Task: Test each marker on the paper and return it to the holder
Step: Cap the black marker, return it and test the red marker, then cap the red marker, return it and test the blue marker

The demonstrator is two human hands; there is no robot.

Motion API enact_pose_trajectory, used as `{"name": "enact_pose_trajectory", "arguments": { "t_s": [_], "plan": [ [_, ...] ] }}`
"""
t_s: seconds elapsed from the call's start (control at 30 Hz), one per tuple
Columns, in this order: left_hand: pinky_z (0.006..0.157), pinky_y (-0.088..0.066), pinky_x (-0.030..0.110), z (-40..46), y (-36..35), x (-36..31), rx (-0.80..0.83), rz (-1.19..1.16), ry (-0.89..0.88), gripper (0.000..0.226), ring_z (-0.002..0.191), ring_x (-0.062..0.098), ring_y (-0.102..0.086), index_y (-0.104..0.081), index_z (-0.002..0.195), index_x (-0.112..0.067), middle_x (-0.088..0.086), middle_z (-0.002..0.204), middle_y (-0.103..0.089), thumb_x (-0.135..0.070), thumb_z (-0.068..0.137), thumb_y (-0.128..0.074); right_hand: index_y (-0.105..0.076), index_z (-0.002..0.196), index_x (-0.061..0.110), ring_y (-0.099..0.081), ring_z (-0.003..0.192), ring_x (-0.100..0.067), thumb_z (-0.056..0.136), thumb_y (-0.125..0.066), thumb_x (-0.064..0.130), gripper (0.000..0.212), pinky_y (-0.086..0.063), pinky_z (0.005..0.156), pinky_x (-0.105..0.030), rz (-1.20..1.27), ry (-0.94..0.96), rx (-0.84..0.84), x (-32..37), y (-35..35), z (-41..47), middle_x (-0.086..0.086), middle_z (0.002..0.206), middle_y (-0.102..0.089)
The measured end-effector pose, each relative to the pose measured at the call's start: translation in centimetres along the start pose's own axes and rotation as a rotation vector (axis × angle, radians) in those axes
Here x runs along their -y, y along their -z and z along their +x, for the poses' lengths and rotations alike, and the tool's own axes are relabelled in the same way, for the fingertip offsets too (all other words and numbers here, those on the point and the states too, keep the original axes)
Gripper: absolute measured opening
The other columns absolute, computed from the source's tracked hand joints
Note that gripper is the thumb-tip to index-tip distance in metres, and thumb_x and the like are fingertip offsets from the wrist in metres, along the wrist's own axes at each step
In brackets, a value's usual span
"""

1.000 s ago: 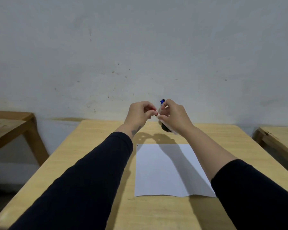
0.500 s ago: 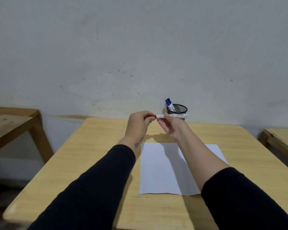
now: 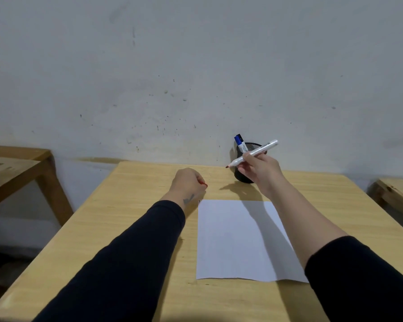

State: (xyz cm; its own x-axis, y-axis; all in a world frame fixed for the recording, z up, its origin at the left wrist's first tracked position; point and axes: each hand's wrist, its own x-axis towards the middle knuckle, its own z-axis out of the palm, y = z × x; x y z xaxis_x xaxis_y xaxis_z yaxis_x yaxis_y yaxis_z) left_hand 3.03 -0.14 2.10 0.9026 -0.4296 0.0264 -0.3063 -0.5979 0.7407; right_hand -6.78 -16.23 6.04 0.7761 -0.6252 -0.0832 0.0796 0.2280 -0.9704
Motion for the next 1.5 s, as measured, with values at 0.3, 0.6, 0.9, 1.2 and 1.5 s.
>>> {"name": "enact_pose_trajectory", "arguments": {
  "t_s": [0.3, 0.6, 0.9, 1.2, 1.5],
  "plan": [
    [0.074, -0.048, 0.027, 1.0, -2.6, 1.0, 0.072, 0.166, -0.029, 0.024, 0.09, 0.02, -0.059, -0.07, 0.103, -0.01, 0.005, 0.105, -0.065, -0.019, 0.087, -0.056, -0.063, 0.086, 0.005, -0.051, 0.049, -0.013, 0.087, -0.065, 0.024, 0.019, -0.045, 0.048, -0.022, -0.059, 0.002, -0.056, -3.1, -1.3, -0.3, -0.004, 0.064, -0.059],
    [0.122, -0.005, 0.042, -2.3, -0.8, 6.2, 0.144, 0.579, -0.185, 0.097, 0.15, 0.013, -0.006, -0.012, 0.153, -0.013, -0.002, 0.163, -0.01, -0.075, 0.082, -0.033, -0.064, 0.082, 0.006, -0.053, 0.047, -0.016, 0.09, -0.058, 0.018, 0.016, -0.047, 0.042, -0.024, 0.165, -0.072, 0.111, -6.8, -4.9, -1.2, -0.014, 0.067, -0.064],
    [0.122, -0.001, 0.039, -2.2, -1.0, 6.7, 0.121, 0.553, -0.211, 0.096, 0.149, 0.009, -0.002, -0.014, 0.153, -0.014, -0.005, 0.163, -0.007, -0.074, 0.082, -0.036, -0.062, 0.055, 0.005, -0.063, 0.053, -0.017, 0.081, -0.063, 0.025, 0.033, -0.053, 0.062, -0.028, -0.45, 0.201, -0.008, -9.6, -5.6, -0.8, -0.013, 0.061, -0.07],
    [0.122, -0.002, 0.039, -2.3, -1.0, 6.6, 0.113, 0.551, -0.221, 0.097, 0.149, 0.009, -0.004, -0.016, 0.152, -0.013, -0.003, 0.163, -0.009, -0.075, 0.081, -0.036, -0.064, 0.052, 0.01, -0.068, 0.061, -0.015, 0.081, -0.058, 0.025, 0.033, -0.054, 0.068, -0.027, -0.582, 0.235, -0.001, -9.9, -5.7, -0.6, -0.003, 0.059, -0.072],
    [0.122, -0.005, 0.039, -2.3, -0.8, 6.3, 0.126, 0.536, -0.181, 0.097, 0.149, 0.011, -0.009, -0.019, 0.152, -0.016, -0.004, 0.162, -0.014, -0.076, 0.079, -0.04, -0.063, 0.069, 0.007, -0.045, 0.041, -0.016, 0.087, -0.056, 0.022, 0.025, -0.037, 0.037, -0.021, -0.096, -0.012, -0.036, -7.0, -4.6, -1.0, -0.009, 0.055, -0.056]
  ]
}}
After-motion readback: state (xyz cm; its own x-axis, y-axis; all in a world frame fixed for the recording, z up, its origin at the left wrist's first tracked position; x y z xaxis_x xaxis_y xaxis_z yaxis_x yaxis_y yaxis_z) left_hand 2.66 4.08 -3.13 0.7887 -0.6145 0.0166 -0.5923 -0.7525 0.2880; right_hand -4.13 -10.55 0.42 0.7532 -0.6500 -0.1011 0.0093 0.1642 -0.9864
